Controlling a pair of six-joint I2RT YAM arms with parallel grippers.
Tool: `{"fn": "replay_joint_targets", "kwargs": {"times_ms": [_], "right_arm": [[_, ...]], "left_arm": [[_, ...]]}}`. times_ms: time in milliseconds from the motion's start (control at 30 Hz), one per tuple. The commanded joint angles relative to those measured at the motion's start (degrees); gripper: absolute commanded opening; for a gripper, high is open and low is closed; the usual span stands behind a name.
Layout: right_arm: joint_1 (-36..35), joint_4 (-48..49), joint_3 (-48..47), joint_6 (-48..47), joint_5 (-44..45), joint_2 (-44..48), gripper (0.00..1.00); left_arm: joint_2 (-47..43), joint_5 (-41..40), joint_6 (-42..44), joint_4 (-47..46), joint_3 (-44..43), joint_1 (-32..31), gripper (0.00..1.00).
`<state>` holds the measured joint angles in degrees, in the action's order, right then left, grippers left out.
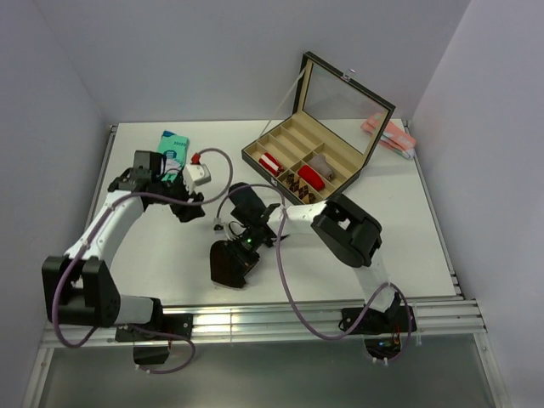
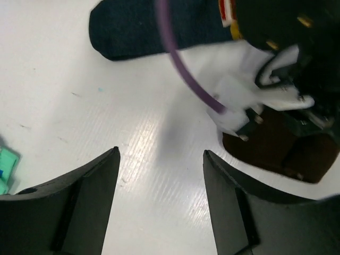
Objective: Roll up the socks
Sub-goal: Roll the sock at the center of the board.
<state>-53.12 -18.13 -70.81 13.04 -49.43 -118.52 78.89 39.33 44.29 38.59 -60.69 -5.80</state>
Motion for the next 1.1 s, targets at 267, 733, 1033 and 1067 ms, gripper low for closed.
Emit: {"fn": "replay_joint_targets", "kwargs": {"times_ms": [267,733,1033,1067], "right_arm": [[3.2,-22.3,-13.9,0.1,6.4,-8.7,0.18],[3.5,-22.6,-16.7,2.3,6.1,-9.3,0.19],[3.5,-20.9,-16.3,2.7,4.7,-8.8,0.19],[3.5,-20.8,-16.2,2.7,4.6,-8.7,0.19]], "left_arm": [[-27.7,-13.7,14.7,-9.5,27.9,-16.3,0.8],[-27.0,-19.0,6.9,-13.3,33.5,-35.3,0.89],[-21.2,-21.2,3.1,-18.1,34.7,-41.1,0.88],[-20.4,-21.5,2.7,-19.0,34.8,-41.2,0.88]]}}
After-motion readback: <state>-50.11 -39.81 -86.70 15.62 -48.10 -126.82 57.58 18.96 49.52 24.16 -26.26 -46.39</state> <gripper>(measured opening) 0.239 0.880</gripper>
